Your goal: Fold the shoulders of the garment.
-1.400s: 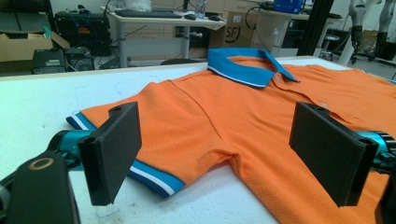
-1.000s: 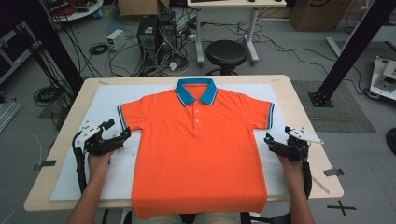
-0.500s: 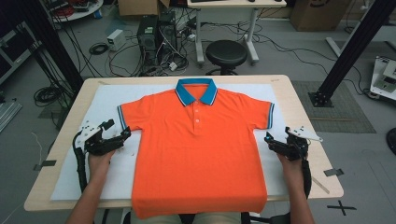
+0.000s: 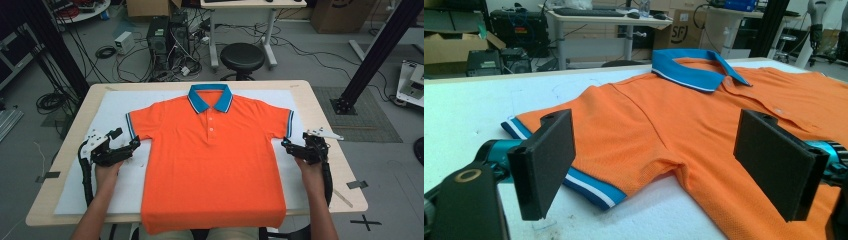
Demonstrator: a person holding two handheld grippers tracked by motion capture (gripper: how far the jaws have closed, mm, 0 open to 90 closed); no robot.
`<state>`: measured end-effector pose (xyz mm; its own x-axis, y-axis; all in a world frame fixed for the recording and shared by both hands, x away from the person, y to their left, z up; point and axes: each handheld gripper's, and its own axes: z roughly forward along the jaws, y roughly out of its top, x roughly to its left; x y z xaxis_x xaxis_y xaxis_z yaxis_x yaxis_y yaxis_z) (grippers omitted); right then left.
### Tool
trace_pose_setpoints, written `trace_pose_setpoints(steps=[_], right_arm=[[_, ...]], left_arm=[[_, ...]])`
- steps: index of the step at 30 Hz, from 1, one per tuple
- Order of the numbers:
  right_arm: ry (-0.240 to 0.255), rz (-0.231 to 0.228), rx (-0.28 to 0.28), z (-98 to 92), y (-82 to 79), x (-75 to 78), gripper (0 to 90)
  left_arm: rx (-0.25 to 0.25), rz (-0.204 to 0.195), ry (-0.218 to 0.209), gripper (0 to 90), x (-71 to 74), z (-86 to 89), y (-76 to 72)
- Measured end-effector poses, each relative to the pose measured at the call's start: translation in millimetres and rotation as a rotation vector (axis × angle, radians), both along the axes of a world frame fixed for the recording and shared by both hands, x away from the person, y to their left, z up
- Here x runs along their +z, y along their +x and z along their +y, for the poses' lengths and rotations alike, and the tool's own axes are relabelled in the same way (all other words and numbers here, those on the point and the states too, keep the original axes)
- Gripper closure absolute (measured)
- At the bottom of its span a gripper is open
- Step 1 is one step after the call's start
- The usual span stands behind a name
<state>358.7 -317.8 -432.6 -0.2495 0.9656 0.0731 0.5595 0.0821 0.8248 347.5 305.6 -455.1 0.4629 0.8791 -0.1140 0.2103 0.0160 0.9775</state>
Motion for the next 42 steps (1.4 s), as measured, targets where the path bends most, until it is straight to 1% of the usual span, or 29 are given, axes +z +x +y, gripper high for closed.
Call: trace_pose_setpoints(steps=[1,4,7,8,10,11,14,16,18,19,21,24,26,30,32,33,36,39,40,41,42], right_arm=[[-0.008,0.013,-0.002,1.0,3.6,1.3,17.8],[-0.030,0.032,0.000,4.3,13.4,6.5,17.8],[-0.049,0.070,-0.006,6.2,26.2,10.7,17.9],[-0.049,0.083,-0.016,6.3,31.1,11.6,18.5],[-0.068,0.119,-0.050,5.5,41.4,12.7,24.1],[-0.078,0.132,-0.069,4.5,46.4,12.2,24.5],[-0.068,0.189,-0.115,-0.4,60.7,5.6,24.7],[-0.077,0.220,-0.138,-1.9,67.7,0.0,27.4],[-0.078,0.229,-0.144,-2.4,72.3,-4.1,30.2],[-0.078,0.229,-0.144,-2.4,72.3,-4.1,30.2],[-0.071,0.237,-0.144,-1.8,77.3,-7.8,38.0],[-0.076,0.264,-0.123,1.7,82.2,-11.3,44.5],[-0.083,0.267,-0.127,4.9,84.0,-12.1,46.7],[-0.091,0.271,-0.113,9.1,85.5,-10.5,63.3],[-0.094,0.276,-0.091,11.8,85.8,-9.4,76.4],[-0.090,0.279,-0.079,13.7,85.9,-9.1,80.3],[-0.122,0.273,-0.069,20.1,86.1,-5.6,84.2],[-0.125,0.227,-0.047,26.7,84.3,3.5,84.7],[-0.135,0.216,-0.038,29.7,83.7,7.4,84.7],[-0.135,0.216,-0.038,29.7,83.7,7.4,84.7],[-0.140,0.201,-0.011,36.7,83.1,14.6,84.7]], left_arm=[[0.000,0.000,0.000,16.9,0.0,0.0,0.0],[0.001,0.001,-0.001,17.0,0.0,0.4,0.0],[0.001,0.001,-0.002,16.9,0.0,0.2,0.1],[0.001,0.001,-0.001,16.9,0.0,0.2,0.0],[0.000,0.001,0.002,17.0,0.0,-0.1,0.0],[-0.001,0.000,0.005,17.0,0.1,-0.3,0.0],[0.000,0.000,0.012,17.0,0.2,-0.9,-0.1],[0.000,-0.002,0.015,17.0,0.2,-1.1,-0.2],[-0.001,-0.002,0.017,17.0,0.2,-1.2,-0.2],[-0.001,-0.002,0.017,17.0,0.2,-1.2,-0.2],[0.000,-0.002,0.019,17.0,0.2,-1.3,-0.2],[0.001,-0.002,0.018,17.0,0.2,-1.4,-0.2],[0.001,-0.002,0.019,17.1,0.2,-1.8,-0.2],[0.001,-0.001,0.018,17.2,0.2,-1.7,-0.2],[0.000,-0.001,0.018,17.2,0.2,-1.5,-0.2],[0.000,-0.001,0.018,17.2,0.2,-1.5,-0.2],[0.001,-0.001,0.018,17.2,0.2,-1.4,-0.2],[0.001,-0.001,0.018,17.5,0.2,-1.3,-0.2],[0.001,0.000,0.017,17.6,0.2,-1.3,-0.2],[0.001,0.000,0.017,17.6,0.2,-1.3,-0.2],[0.002,-0.001,0.017,17.6,0.1,-1.5,-0.1]])
